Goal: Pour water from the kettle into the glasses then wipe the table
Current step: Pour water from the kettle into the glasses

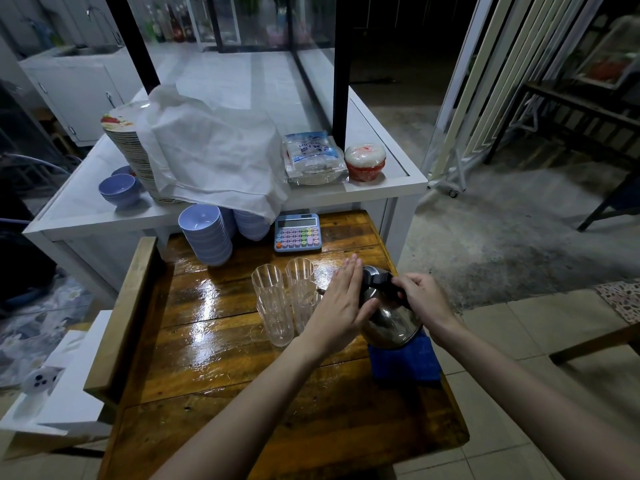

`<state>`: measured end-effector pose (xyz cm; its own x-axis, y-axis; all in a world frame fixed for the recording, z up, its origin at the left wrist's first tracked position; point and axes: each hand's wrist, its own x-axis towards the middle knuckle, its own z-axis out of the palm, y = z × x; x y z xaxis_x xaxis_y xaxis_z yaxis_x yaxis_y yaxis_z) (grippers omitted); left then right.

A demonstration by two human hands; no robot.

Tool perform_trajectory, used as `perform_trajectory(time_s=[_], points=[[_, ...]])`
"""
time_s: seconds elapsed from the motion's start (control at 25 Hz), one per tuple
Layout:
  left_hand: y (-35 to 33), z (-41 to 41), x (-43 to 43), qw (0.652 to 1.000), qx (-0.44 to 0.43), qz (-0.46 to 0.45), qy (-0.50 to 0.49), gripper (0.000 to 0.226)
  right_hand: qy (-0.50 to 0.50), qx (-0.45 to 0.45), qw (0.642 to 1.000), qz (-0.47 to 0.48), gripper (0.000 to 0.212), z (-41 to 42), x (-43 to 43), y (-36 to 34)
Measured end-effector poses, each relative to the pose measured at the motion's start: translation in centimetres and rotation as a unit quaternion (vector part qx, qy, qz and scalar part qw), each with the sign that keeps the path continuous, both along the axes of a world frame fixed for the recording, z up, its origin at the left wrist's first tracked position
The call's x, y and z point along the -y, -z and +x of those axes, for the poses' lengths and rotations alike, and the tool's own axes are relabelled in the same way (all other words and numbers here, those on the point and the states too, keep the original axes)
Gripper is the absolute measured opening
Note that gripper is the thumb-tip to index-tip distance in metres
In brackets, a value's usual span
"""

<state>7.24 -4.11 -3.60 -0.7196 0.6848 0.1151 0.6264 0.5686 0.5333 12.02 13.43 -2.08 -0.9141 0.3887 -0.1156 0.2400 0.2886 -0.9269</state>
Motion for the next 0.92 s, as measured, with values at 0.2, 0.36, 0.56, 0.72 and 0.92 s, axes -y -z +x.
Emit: perform_trajectory(time_s=[0.2,0.36,0.56,0.72,0.92], points=[[-0.3,0.2,0.1,1.0,0.009,-0.002,0.003,0.074,-0.003,0.003,1.0,0.006,0.034,0.0,0.0,-0.2],[-0.6,0.2,0.1,1.0,0.011,-0.004,0.005,0.074,0.004,0.005,1.0,0.011,0.034,0.0,0.0,-0.2],[-0.7,-0.1,-0.1,1.0,0.0,-0.007,0.014,0.073,0.042,0.006,0.999,-0.029,0.039,0.5,0.5,0.0],[-1.3,-0.3,-0.2,0.999,-0.027,-0.005,0.021,0.071,0.082,-0.007,0.995,-0.059,0.036,0.8,0.9,-0.1],[-2.6,-0.4,0.3,0.998,-0.063,0.016,0.001,0.07,0.087,-0.028,0.995,-0.047,0.035,0.1,1.6,-1.5]])
